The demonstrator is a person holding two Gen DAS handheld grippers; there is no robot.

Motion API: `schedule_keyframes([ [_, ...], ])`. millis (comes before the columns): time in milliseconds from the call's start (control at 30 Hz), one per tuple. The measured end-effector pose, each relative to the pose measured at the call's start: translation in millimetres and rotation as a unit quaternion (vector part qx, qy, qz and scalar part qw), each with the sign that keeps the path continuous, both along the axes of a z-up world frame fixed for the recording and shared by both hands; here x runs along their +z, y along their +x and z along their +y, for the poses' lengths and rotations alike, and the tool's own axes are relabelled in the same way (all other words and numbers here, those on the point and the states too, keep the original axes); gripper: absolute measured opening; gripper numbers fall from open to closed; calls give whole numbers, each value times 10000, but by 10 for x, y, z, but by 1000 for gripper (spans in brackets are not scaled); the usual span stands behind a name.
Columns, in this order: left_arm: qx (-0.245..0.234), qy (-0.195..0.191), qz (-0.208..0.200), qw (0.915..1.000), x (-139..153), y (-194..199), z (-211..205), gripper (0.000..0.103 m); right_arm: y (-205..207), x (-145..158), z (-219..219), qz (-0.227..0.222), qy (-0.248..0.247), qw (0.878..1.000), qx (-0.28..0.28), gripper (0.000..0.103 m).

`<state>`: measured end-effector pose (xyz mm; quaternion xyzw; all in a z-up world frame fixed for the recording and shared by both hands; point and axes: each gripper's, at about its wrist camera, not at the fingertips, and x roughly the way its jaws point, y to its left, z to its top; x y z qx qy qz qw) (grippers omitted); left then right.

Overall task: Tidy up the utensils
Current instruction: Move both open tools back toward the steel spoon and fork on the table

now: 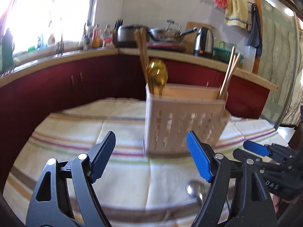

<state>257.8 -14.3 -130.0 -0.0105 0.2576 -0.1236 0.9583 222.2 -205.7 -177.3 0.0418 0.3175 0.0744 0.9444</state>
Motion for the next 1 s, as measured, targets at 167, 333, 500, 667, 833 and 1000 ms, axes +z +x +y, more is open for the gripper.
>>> schedule_keyframes([
  [167, 91, 108, 361, 9992, -160, -149, 96, 76, -54, -248, 118, 454, -149, 9988, -78, 40],
  [333, 138, 104, 664, 9976, -318, -237, 209, 76, -32, -433, 170, 807, -276, 9962, -157, 40],
  [500, 123, 102, 847, 9963, -408, -271, 217, 76, 22, -536, 174, 1036, -296, 9941, -156, 40],
  [667, 17, 122, 958, 9953, -459, -286, 107, 76, 16, -562, 142, 1090, -278, 9936, -123, 28],
  [833, -187, 51, 1174, 9929, -516, -305, -119, 76, -25, -519, 12, 1040, -164, 9944, -121, 28],
  [1000, -433, 17, 1424, 9889, -594, -267, -416, 76, -107, -452, -190, 965, 17, 9953, -121, 28],
])
